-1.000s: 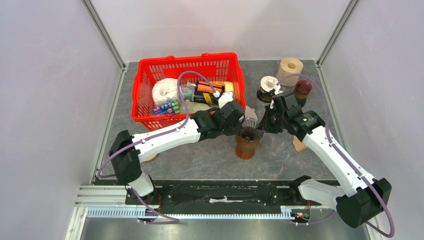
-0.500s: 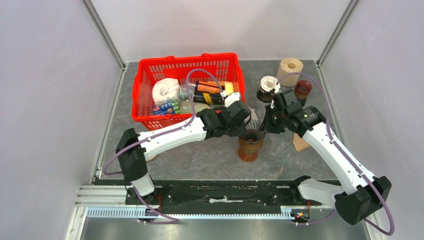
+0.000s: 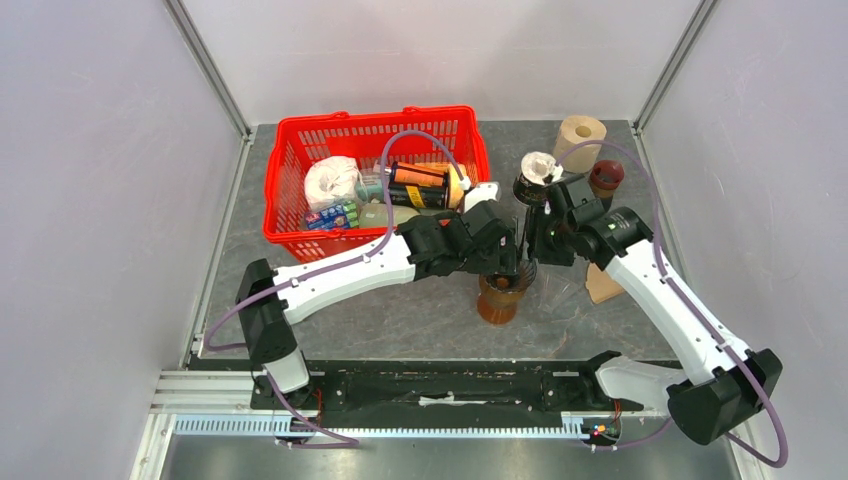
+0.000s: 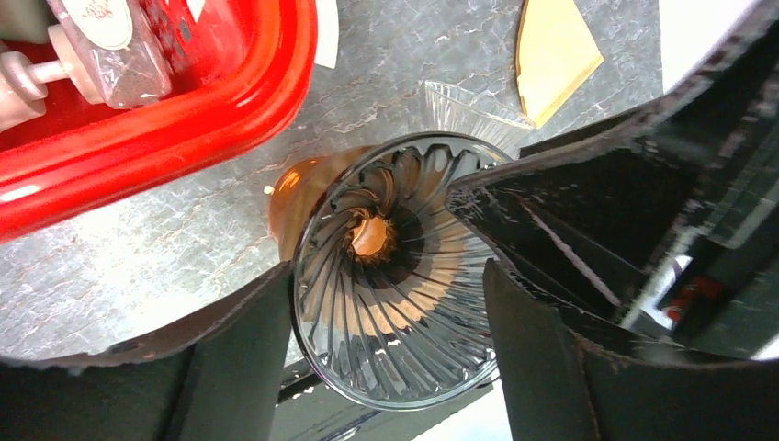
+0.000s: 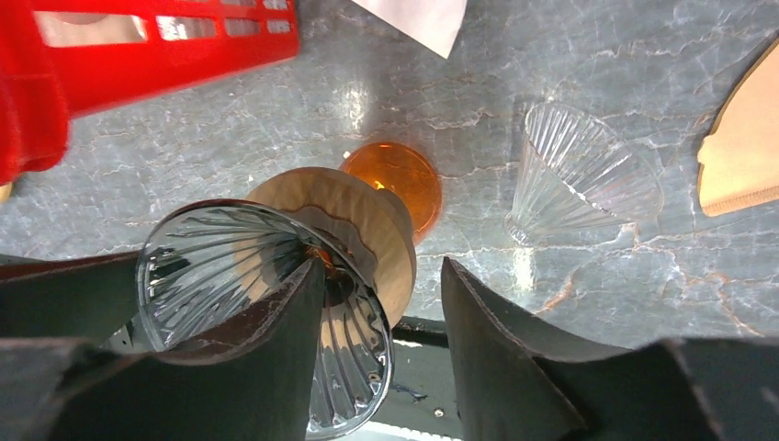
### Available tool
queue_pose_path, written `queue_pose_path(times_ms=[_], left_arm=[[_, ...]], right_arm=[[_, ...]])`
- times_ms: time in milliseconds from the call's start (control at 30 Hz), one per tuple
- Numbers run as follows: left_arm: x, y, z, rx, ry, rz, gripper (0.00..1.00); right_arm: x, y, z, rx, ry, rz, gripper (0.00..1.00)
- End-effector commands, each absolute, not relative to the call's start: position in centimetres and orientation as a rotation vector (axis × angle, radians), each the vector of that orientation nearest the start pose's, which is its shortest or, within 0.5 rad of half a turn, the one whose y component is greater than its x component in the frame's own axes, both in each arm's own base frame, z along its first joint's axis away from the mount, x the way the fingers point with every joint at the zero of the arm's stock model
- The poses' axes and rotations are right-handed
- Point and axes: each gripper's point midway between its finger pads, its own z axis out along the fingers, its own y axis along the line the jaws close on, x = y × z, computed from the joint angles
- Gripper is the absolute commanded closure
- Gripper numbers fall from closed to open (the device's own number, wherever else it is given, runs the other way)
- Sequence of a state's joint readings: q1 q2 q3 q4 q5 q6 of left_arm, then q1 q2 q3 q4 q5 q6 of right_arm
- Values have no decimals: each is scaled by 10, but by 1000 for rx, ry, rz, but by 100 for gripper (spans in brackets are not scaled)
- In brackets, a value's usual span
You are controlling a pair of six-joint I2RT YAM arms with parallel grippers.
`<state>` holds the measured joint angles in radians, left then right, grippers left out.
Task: Place the coffee filter in the dripper
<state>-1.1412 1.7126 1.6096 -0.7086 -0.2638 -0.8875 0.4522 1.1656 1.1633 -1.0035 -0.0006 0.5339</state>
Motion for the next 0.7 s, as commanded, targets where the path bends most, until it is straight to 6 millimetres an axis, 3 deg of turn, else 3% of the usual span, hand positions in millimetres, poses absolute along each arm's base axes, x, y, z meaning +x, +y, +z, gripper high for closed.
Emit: queue_pose_path(times_ms=[0, 267, 333, 500, 667], left_arm=[[211, -408, 242, 208, 2353, -673, 17], [215, -374, 284, 178, 2238, -647, 13], [215, -358, 293, 162, 2200, -630, 13], [219, -280, 297, 6, 2112, -473, 12], [212, -199, 274, -181, 2053, -385, 11]], right_arm=[[239, 135, 228, 104, 2483, 400, 39], [243, 127, 273, 102, 2327, 409, 5], [247, 120, 278, 126, 2292, 374, 3], [267, 109, 273, 224, 2287, 318, 3], [309, 89, 256, 371, 2301, 333, 3]])
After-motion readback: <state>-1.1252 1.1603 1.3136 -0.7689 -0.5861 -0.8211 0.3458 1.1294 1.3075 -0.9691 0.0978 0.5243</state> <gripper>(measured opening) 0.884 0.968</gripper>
